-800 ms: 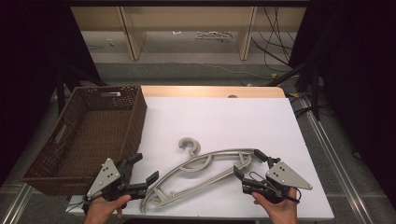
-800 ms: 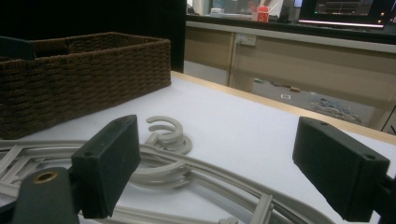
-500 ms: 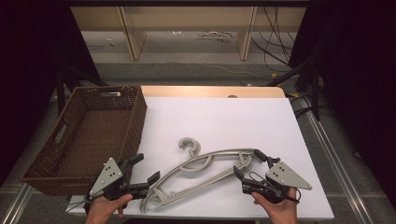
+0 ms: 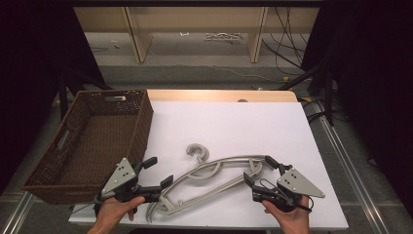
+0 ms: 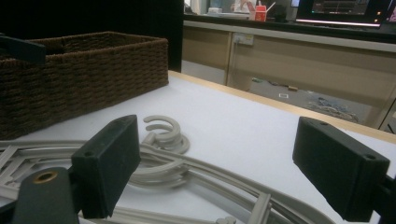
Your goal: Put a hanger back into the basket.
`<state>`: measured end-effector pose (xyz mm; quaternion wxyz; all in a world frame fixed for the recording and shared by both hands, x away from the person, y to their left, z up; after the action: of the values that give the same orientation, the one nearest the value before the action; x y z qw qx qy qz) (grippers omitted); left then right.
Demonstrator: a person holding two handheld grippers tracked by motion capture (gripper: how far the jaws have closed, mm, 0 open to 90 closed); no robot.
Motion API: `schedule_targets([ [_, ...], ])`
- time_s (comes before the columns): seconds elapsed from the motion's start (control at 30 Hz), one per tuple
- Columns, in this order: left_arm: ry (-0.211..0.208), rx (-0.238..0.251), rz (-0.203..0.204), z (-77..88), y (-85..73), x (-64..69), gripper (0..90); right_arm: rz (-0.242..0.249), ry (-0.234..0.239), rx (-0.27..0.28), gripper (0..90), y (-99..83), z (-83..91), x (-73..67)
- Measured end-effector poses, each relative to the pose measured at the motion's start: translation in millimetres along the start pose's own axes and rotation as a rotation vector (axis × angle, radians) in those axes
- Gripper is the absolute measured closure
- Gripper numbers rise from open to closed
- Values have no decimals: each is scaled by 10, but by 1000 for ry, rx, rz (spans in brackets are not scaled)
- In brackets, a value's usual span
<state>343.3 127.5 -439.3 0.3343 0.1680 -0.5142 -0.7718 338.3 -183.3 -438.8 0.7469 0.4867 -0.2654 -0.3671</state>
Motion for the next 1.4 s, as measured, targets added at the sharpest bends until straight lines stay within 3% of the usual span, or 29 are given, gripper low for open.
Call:
schedule_targets([
  [0.03, 13, -9, -40, -62, 59, 15, 195, 4, 3, -1, 160, -3, -3, -5],
  [0.1, 15, -27, -54, -134, 100, 24, 195, 3, 0, -1, 160, -3, -2, -4],
  [0.13, 15, -27, -54, -134, 100, 24, 199, 3, 0, -1, 160, -3, -2, -4],
  [0.17, -10, -70, -62, -241, 129, 44, 198, 3, 1, 1, 161, 1, 1, -4],
  [0.23, -19, -88, -66, -290, 138, 53, 192, 8, 4, -2, 160, -7, 3, -2],
  [0.3, -30, -145, -74, -424, 151, 67, 193, 7, -1, 1, 160, -3, 6, 4],
  [0.33, -32, -170, -94, -483, 157, 59, 194, 4, 3, 3, 161, 2, 8, 1],
  [0.63, -26, -322, -119, -839, 184, -34, 242, 6, 20, -2, 160, -15, 0, -17],
  [0.73, -29, -372, -96, -947, 154, -60, 261, 5, 11, -19, 161, -19, 16, -8],
  [0.77, -34, -409, -119, -970, 129, -72, 272, -3, 27, 9, 160, -8, -4, -21],
  [0.83, -22, -458, -133, -1036, 78, -82, 275, 3, 23, -10, 161, -17, 7, -15],
  [0.87, -22, -458, -133, -1036, 78, -82, 287, 3, 23, -10, 161, -17, 7, -15],
  [0.9, -33, -519, -129, -1098, 11, -82, 299, 5, 14, -11, 160, -14, 10, -13],
  [0.93, -33, -519, -129, -1098, 11, -82, 306, 5, 14, -11, 160, -14, 10, -13],
  [0.97, -25, -559, -156, -1143, -21, -105, 325, 5, 26, -5, 161, -15, 2, -25],
  [1.1, -50, -645, -147, -1222, -88, -97, 384, 7, 24, -8, 162, -13, 5, -28],
  [1.2, -53, -671, -162, -1255, -105, -110, 405, 8, 26, -11, 162, -18, 4, -29],
  [1.33, -73, -700, -148, -1312, -123, -116, 503, 11, 28, -9, 163, -16, 2, -32],
  [1.37, -87, -730, -174, -1310, -131, -138, 519, 8, 30, -11, 166, -17, 0, -36],
  [1.4, -106, -740, -161, -1336, -145, -136, 519, 8, 30, -11, 166, -17, 0, -36],
])
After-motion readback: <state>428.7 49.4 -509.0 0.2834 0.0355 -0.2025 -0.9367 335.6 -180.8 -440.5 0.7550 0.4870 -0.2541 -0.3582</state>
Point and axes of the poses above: each handheld gripper's, and its own axes: z roughly backward along the jaws, y roughly out of its top, x roughly to its right, the point moved 7 cm from there along -z, roughly forward along the jaws, and after that the axes turned 12 degrees about -x, right-handed, at the moved point
